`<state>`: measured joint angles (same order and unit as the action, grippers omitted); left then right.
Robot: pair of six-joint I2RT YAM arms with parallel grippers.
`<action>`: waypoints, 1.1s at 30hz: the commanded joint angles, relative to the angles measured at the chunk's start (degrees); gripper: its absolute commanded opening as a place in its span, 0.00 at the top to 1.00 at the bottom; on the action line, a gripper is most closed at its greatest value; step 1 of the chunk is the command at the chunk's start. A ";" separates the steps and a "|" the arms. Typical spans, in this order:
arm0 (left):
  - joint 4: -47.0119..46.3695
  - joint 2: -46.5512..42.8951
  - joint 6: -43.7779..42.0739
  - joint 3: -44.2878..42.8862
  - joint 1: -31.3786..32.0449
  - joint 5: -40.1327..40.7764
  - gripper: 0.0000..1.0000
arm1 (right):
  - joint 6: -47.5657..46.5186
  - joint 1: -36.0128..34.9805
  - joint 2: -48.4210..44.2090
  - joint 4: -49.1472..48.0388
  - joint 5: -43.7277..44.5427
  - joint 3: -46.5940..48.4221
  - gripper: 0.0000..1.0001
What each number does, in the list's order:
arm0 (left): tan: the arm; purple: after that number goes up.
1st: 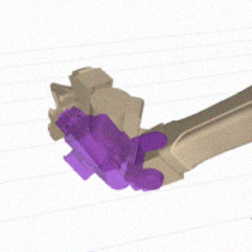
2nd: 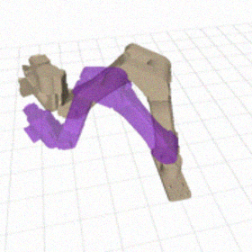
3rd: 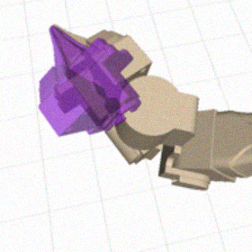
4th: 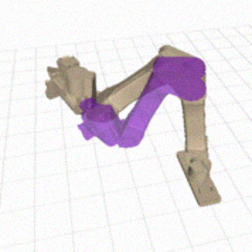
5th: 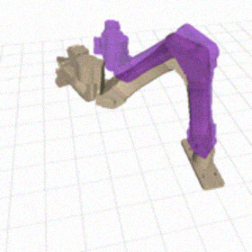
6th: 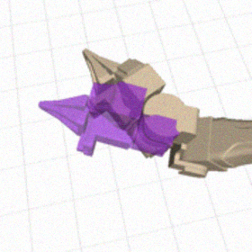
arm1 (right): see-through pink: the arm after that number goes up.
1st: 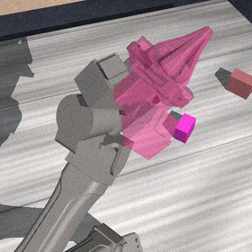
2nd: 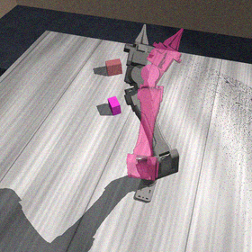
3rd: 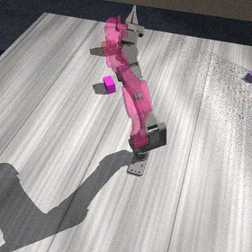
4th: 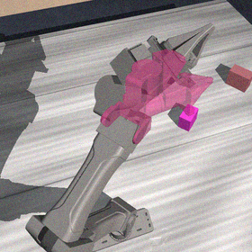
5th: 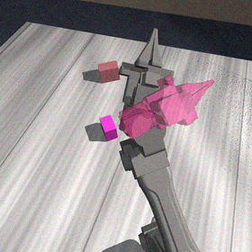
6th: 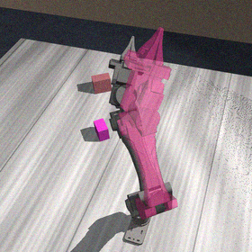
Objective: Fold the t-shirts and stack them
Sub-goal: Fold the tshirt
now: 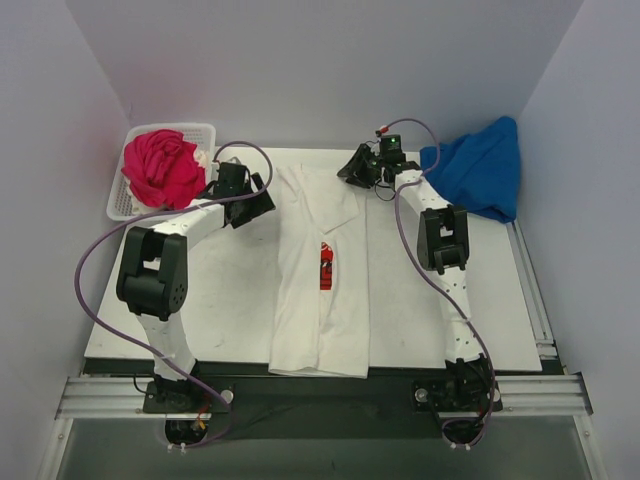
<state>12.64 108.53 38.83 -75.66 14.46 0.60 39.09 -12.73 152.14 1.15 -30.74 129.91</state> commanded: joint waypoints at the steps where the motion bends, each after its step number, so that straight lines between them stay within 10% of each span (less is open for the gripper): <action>1: -1.83 -1.39 0.46 -0.72 -0.40 -0.16 0.11 | 1.16 0.16 -0.44 -0.27 -3.09 1.75 0.60; 12: -1.92 -1.66 0.63 -0.46 -0.48 -0.16 0.11 | 0.81 -0.80 1.15 0.43 -5.03 1.75 0.59; 21: -2.01 -1.74 0.72 -0.19 -0.48 -0.25 0.11 | 0.37 -0.89 0.27 0.96 -4.68 1.23 0.99; 33: -2.10 -1.57 0.81 -0.10 -0.48 0.01 0.11 | -5.07 -0.02 -9.75 1.22 4.11 -7.91 1.00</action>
<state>12.64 108.53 39.05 -75.66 14.46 0.60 37.15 -13.17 149.14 1.23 -30.00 123.37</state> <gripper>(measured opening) 0.891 0.031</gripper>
